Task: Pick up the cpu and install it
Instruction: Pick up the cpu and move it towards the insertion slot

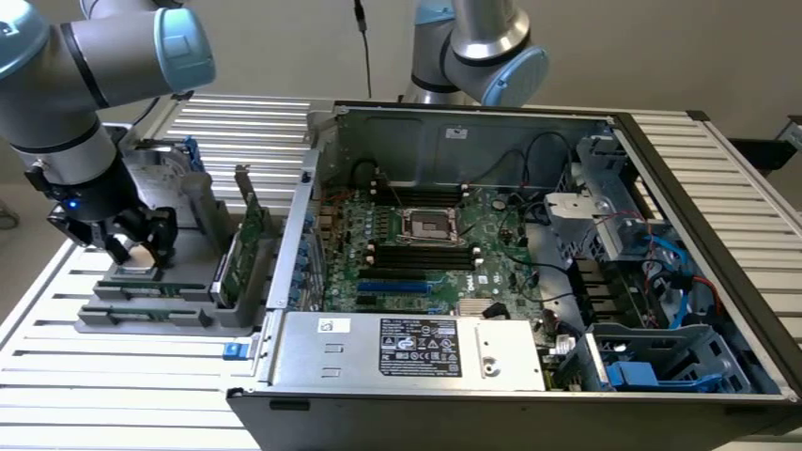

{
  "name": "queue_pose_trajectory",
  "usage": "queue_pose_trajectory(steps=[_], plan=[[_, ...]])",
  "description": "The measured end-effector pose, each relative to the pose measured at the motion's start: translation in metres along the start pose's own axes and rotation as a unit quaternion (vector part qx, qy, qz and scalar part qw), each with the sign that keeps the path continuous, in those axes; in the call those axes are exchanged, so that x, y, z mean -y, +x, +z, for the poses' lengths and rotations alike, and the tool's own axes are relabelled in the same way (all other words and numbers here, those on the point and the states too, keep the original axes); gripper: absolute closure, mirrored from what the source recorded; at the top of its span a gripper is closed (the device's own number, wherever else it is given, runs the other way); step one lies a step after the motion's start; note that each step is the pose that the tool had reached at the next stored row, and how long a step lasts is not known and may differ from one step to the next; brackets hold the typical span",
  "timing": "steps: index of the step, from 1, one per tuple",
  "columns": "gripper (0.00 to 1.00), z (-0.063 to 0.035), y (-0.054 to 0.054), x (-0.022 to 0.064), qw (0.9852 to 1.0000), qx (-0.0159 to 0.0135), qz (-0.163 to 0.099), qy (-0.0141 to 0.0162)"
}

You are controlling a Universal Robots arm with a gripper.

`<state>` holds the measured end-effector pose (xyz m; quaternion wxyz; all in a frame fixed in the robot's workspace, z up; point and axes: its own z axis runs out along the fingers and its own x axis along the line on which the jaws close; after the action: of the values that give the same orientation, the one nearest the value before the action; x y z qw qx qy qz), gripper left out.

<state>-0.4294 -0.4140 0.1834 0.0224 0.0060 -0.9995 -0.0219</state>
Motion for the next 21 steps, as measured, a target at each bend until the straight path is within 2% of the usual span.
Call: queue_pose_trajectory(steps=[1, 9, 16, 21], plan=[[0.45, 0.0, 0.0, 0.0, 1.0, 0.0001, 0.001, 0.0], [0.45, 0.0002, -0.0001, 0.0, 1.0, 0.0004, 0.005, -0.0011], [0.45, -0.0021, 0.0, -0.0001, 1.0, 0.0005, 0.005, -0.005], [0.45, -0.0084, 0.0003, -0.0004, 1.0, 0.0005, 0.005, -0.0075]])
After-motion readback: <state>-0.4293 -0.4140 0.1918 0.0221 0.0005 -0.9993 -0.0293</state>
